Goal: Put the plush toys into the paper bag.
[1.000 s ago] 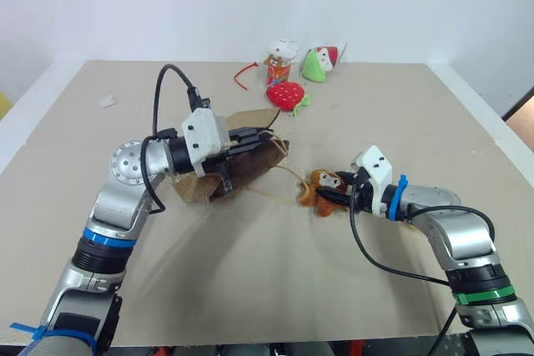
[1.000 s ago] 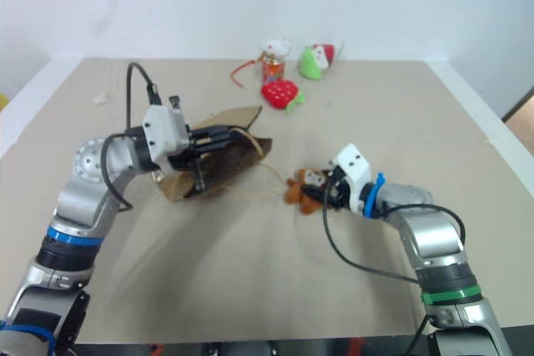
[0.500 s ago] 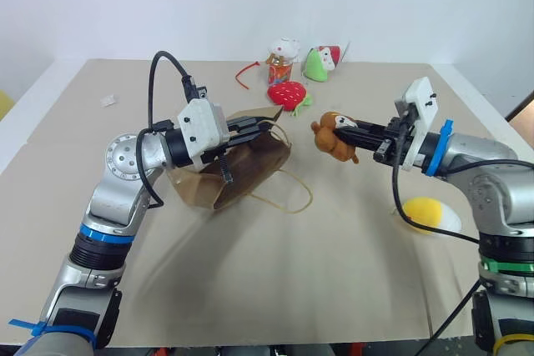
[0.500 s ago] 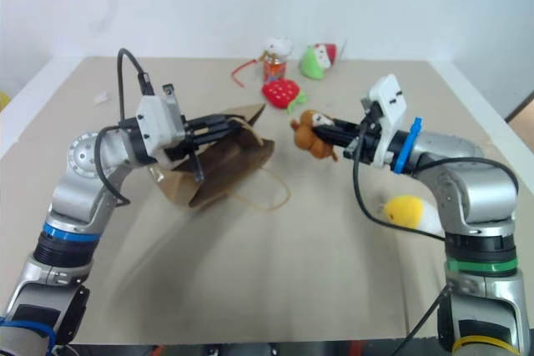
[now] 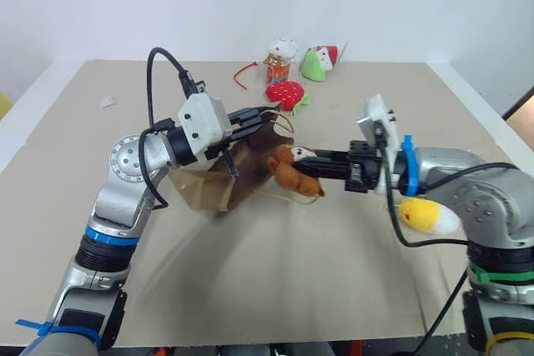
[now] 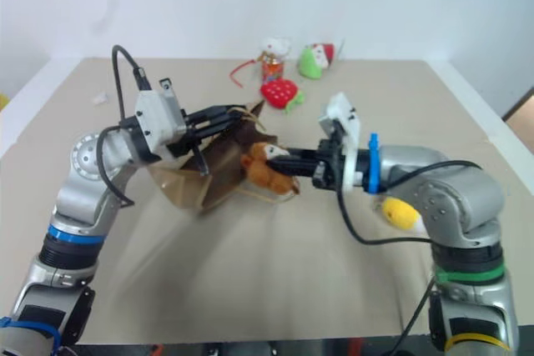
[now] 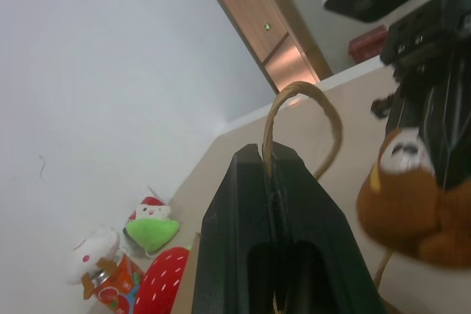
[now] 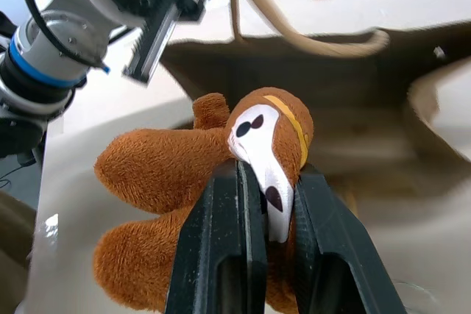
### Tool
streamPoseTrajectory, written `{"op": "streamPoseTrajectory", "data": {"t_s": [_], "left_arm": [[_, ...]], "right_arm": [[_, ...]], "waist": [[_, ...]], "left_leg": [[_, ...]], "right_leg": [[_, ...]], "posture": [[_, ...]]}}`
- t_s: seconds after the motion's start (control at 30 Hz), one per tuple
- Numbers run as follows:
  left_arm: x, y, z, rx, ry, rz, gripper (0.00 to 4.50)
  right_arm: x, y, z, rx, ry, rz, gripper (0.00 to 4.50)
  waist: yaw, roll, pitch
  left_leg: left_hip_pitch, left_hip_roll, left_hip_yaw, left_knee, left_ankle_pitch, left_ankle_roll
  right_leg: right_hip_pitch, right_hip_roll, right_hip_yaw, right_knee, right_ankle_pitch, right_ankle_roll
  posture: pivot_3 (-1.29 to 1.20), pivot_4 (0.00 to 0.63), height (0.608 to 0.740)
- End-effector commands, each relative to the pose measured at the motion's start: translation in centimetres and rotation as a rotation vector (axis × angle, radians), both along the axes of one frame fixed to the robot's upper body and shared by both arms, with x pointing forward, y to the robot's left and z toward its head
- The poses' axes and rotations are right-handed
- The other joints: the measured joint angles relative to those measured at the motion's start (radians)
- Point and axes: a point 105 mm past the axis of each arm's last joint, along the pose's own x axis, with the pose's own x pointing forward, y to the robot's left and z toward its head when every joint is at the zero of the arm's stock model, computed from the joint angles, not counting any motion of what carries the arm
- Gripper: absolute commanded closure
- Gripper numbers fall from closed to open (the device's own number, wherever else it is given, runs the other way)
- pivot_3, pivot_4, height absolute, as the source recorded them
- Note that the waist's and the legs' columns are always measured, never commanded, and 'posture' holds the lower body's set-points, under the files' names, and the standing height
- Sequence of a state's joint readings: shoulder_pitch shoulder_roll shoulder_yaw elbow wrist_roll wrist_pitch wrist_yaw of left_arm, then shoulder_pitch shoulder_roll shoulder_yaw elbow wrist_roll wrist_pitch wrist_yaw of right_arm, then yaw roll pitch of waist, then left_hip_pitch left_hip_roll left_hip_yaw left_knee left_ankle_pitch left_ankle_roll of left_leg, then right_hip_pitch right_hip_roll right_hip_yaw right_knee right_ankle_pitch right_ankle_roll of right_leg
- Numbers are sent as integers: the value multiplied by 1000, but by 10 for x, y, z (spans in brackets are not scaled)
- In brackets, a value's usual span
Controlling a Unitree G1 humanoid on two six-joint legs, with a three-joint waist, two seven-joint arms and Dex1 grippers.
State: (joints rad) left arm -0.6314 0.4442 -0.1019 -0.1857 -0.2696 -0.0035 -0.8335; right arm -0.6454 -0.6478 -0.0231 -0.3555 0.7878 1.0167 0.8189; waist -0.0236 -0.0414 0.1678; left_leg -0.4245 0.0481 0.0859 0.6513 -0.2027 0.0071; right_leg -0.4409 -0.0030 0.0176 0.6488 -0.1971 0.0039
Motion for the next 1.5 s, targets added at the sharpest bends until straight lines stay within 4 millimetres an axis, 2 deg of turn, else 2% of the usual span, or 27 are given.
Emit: {"op": "streamPoseTrajectory", "data": {"t_s": [0.03, 0.2, 0.47, 0.77, 1.03, 1.23, 1.5], "left_arm": [[-8, -1, 13, -27, -71, -3, 4500], [-9, -5, 13, -37, -72, -7, 4500], [-7, -8, 14, -64, -70, 11, 4500], [-4, -10, 10, -85, -51, 32, 4500], [7, -2, 4, -99, -24, 99, 4500], [18, 7, 1, -99, -15, 148, 4500], [28, 16, 4, -90, -31, 166, 4500]], "right_arm": [[11, 9, 4, -2, -70, -19, 4276], [27, 26, -6, -34, -104, -29, 4276], [42, 48, -27, -129, -147, -33, 4276], [51, 74, -35, -163, -234, -31, 4276], [63, 74, -22, -116, -324, -114, 4276], [58, 69, -18, -94, -327, -110, 4276], [44, 63, -23, -80, -293, -106, 4276]], "waist": [[1, 0, 0], [2, 0, 0], [2, 0, 0], [1, 0, 0], [1, 0, 0], [1, 0, 0], [2, 0, 0]], "left_leg": [[0, 0, 0, 0, 0, 0], [-1, -1, 0, 0, 0, 0], [-1, 0, 0, 0, 0, 0], [-1, 0, 0, 0, 0, 0], [-1, 0, 0, 0, 0, 0], [-1, 0, 0, 0, 0, 0], [-1, 0, 0, 0, 0, 0]], "right_leg": [[0, 0, 0, 0, 0, 0], [0, -1, 0, 0, 0, 0], [-1, 0, -1, 0, 0, 0], [-1, 0, -1, 0, 0, 0], [-1, 0, -1, 0, 0, 0], [-1, 0, -1, 0, 0, 0], [-1, -1, -1, 0, 0, -1]], "posture": [[0, 150, 740], [0, 150, 740], [0, 150, 740], [0, 150, 740], [0, 150, 740], [0, 150, 740], [0, 150, 740]]}}
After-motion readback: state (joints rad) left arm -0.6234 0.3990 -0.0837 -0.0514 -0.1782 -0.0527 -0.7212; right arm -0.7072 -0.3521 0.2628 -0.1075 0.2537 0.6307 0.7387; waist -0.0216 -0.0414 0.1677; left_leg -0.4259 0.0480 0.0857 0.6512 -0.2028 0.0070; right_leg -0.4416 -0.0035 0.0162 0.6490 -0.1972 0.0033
